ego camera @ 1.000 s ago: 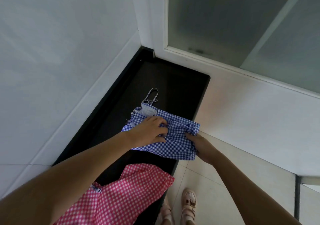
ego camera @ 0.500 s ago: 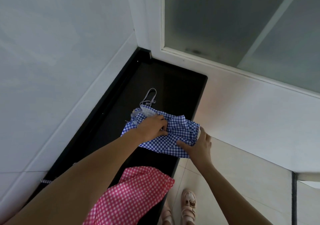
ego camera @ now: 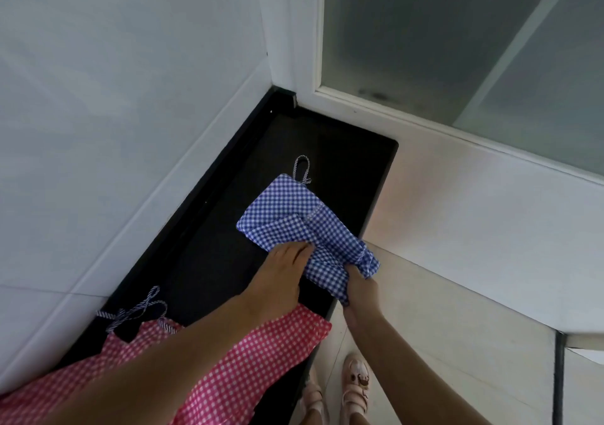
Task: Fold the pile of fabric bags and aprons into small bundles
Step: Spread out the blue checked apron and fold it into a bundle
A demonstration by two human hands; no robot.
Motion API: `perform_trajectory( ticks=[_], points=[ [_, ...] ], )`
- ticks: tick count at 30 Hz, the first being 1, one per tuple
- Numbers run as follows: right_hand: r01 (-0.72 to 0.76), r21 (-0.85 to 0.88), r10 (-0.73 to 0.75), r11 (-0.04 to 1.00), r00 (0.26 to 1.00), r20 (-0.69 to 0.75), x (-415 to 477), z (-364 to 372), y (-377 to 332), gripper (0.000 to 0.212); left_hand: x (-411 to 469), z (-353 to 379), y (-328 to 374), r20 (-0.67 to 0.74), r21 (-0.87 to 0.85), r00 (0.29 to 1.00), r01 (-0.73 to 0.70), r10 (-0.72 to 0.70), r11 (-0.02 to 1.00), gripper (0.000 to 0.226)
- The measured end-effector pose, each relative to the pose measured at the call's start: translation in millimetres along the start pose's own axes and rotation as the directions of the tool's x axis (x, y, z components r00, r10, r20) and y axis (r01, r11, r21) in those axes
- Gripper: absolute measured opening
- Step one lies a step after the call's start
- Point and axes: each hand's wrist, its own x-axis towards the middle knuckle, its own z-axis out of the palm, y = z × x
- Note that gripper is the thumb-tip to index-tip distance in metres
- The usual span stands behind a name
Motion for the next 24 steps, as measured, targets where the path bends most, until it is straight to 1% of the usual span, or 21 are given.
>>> perform_trajectory(
  ticks=[2, 3, 5, 6, 7, 8, 9, 10, 11, 12, 13, 14, 15, 16, 17, 18, 19, 21, 22, 23, 24],
  points=[
    [-0.081, 0.074, 0.078, 0.994, 0.996, 0.045, -12, 2, 12, 0.013, -16, 3, -1, 0.165, -0.103, 0.984, 0.076, -0.059, 0.992, 0.075],
    [-0.137, 0.106, 0.126, 0.985, 0.986, 0.108, -20, 3, 19, 0.013, -19, 6, -2, 0.210, -0.118, 0.974, 0.109, -0.083, 0.987, 0.073],
    [-0.250, 0.116, 0.212, 0.961, 0.941, 0.265, -35, 0, 26, 0.020, -19, 11, -6, 0.244, -0.096, 0.967, 0.098, -0.072, 0.990, 0.073],
    [-0.289, 0.069, 0.254, 0.955, 0.916, 0.311, -41, -4, 26, 0.022, -21, 14, -8, 0.269, -0.070, 0.962, 0.067, -0.046, 0.995, 0.073],
    [-0.306, -0.028, 0.297, 0.952, 0.896, 0.330, -46, -9, 19, 0.022, -23, 17, -12, 0.298, -0.045, 0.955, 0.019, -0.005, 0.999, 0.072],
    [-0.297, -0.190, 0.346, 0.936, 0.877, 0.334, -51, -15, 10, 0.021, -29, 22, -16, 0.300, -0.026, 0.953, -0.028, 0.034, 0.999, 0.071],
    [-0.233, -0.404, 0.383, 0.885, 0.858, 0.343, -57, -22, 0, 0.024, -34, 26, -20, 0.277, -0.010, 0.959, -0.063, 0.063, 0.998, 0.071],
    [-0.099, -0.626, 0.401, 0.774, 0.841, 0.362, -62, -29, -10, 0.030, -38, 27, -23, 0.271, -0.005, 0.959, -0.084, 0.082, 0.996, 0.073],
    [0.101, -0.786, 0.386, 0.610, 0.828, 0.406, -67, -32, -19, 0.034, -40, 26, -24, 0.249, 0.002, 0.964, -0.098, 0.095, 0.995, 0.075],
    [0.327, -0.853, 0.349, 0.406, 0.808, 0.475, -74, -33, -28, 0.035, -41, 25, -26, 0.230, -0.014, 0.968, -0.100, 0.100, 0.995, 0.075],
    [0.534, -0.824, 0.277, 0.189, 0.776, 0.566, -76, -33, -33, 0.034, -41, 24, -27, 0.214, -0.043, 0.971, -0.102, 0.109, 0.994, 0.072],
    [0.698, -0.715, 0.172, -0.038, 0.709, 0.684, -74, -32, -36, 0.037, -41, 24, -27, 0.225, -0.066, 0.967, -0.105, 0.117, 0.992, 0.069],
    [0.794, -0.551, 0.071, -0.258, 0.584, 0.808, -68, -28, -35, 0.052, -42, 24, -30, 0.244, -0.067, 0.962, -0.112, 0.125, 0.991, 0.067],
    [0.838, -0.353, 0.040, -0.416, 0.404, 0.914, -57, -28, -35, 0.072, -42, 25, -28, 0.267, -0.073, 0.953, -0.126, 0.141, 0.989, 0.064],
    [0.844, -0.173, 0.081, -0.507, 0.246, 0.966, -43, -25, -34, 0.089, -43, 26, -31, 0.271, -0.082, 0.951, -0.135, 0.152, 0.988, 0.063],
    [0.836, -0.055, 0.164, -0.547, 0.171, 0.971, -28, -24, -31, 0.103, -44, 27, -33, 0.272, -0.105, 0.949, -0.133, 0.157, 0.986, 0.062],
    [0.824, -0.002, 0.231, -0.567, 0.161, 0.959, -12, -23, -29, 0.114, -45, 27, -35, 0.269, -0.138, 0.951, -0.122, 0.155, 0.983, 0.062],
    [0.811, 0.005, 0.313, -0.585, 0.219, 0.924, 18, -27, -26, 0.126, -45, 29, -37, 0.254, -0.193, 0.956, -0.097, 0.146, 0.976, 0.061],
    [0.810, -0.019, 0.309, -0.586, 0.245, 0.919, 27, -30, -26, 0.126, -46, 31, -37, 0.240, -0.204, 0.960, -0.099, 0.148, 0.974, 0.062],
    [0.819, -0.051, 0.290, -0.572, 0.260, 0.921, 35, -34, -24, 0.120, -47, 32, -38, 0.227, -0.218, 0.963, -0.095, 0.145, 0.971, 0.062],
    [0.840, -0.085, 0.256, -0.536, 0.257, 0.932, 41, -38, -22, 0.112, -47, 33, -37, 0.230, -0.252, 0.965, -0.063, 0.123, 0.966, 0.063]
  ],
)
